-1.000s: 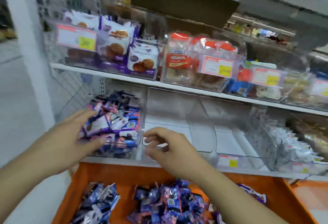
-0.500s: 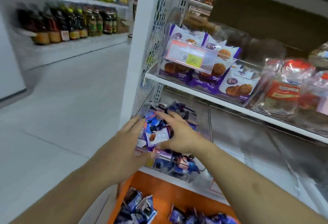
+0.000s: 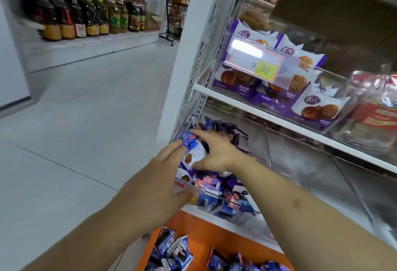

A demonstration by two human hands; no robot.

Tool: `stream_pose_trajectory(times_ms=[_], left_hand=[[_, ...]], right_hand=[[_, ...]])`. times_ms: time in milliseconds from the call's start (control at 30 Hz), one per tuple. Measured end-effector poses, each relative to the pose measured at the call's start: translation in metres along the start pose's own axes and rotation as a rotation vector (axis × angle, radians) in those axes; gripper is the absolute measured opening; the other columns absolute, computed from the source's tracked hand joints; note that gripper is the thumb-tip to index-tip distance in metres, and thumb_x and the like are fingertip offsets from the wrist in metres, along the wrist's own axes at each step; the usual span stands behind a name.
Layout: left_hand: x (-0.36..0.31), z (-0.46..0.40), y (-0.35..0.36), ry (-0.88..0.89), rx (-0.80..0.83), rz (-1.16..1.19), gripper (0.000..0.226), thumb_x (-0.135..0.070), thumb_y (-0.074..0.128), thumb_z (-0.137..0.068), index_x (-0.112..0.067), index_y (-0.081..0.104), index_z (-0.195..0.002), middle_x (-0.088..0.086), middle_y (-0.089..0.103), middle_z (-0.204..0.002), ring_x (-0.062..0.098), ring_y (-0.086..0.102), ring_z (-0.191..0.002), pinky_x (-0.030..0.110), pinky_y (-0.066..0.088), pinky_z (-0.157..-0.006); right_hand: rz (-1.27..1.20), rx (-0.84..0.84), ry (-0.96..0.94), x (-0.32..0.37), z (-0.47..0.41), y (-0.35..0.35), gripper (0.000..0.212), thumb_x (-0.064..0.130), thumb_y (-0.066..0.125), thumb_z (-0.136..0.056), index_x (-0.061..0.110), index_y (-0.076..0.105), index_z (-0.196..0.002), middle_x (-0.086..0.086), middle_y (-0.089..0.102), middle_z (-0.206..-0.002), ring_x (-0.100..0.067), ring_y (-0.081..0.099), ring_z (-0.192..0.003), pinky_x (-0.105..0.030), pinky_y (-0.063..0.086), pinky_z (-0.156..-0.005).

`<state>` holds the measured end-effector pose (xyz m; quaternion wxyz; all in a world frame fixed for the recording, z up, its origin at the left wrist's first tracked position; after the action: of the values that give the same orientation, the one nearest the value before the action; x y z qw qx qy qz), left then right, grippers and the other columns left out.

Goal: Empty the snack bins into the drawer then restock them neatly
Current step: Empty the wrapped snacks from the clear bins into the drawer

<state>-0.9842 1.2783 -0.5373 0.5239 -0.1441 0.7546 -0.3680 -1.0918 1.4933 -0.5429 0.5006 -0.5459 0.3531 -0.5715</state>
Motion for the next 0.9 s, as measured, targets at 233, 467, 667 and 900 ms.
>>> stream_pose_trajectory(times_ms=[233, 467, 667, 900], left_hand=[[0.005, -0.001, 0.001, -0.002, 0.019, 0.037, 0.085, -0.056, 0.065, -0.095, -0.044, 0.013, -0.162, -0.038, -0.001, -0.162, -0.012, 0.028, -0.137, 0.010, 0.032, -0.097], [0.004, 0.001, -0.001, -0.016, 0.029, 0.037, 0.086, -0.053, 0.063, -0.097, -0.045, 0.010, -0.163, -0.038, -0.006, -0.163, -0.004, 0.028, -0.147, 0.024, 0.040, -0.113], [0.005, 0.003, -0.003, 0.002, 0.031, 0.019, 0.082, -0.052, 0.063, -0.097, -0.042, 0.016, -0.163, -0.037, -0.003, -0.164, -0.004, 0.028, -0.146, 0.023, 0.044, -0.110], [-0.006, 0.003, -0.005, -0.026, -0.059, 0.003, 0.067, -0.052, 0.063, -0.097, -0.043, 0.033, -0.156, -0.031, 0.016, -0.163, -0.003, 0.033, -0.143, 0.019, 0.032, -0.110]], right_hand=[[-0.059, -0.003, -0.006, 0.004, -0.005, 0.006, 0.116, 0.066, 0.086, -0.050, 0.060, 0.029, -0.150, 0.003, 0.046, -0.148, -0.026, 0.043, -0.139, -0.048, 0.040, -0.117], [-0.125, -0.168, -0.045, 0.012, 0.005, -0.002, 0.059, 0.024, 0.091, -0.073, 0.038, 0.068, -0.125, 0.013, 0.072, -0.113, -0.007, 0.066, -0.100, -0.033, 0.057, -0.087], [-0.335, -0.204, 0.036, 0.008, 0.021, -0.005, 0.064, 0.006, 0.092, -0.076, 0.031, 0.071, -0.131, 0.009, 0.076, -0.110, 0.007, 0.065, -0.066, -0.017, 0.056, -0.062], [-0.628, -0.348, 0.016, 0.010, 0.064, -0.027, 0.066, -0.003, 0.086, -0.079, 0.041, 0.072, -0.127, 0.004, 0.078, -0.103, -0.014, 0.059, -0.058, -0.040, 0.055, -0.053]])
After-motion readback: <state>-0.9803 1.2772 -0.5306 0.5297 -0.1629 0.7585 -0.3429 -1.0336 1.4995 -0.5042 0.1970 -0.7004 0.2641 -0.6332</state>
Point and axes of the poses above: each hand's wrist, its own z-axis away from the middle knuckle, its own y-axis out of the palm, x = y × z, the point moved 1 cm from there along -z, towards the middle knuckle
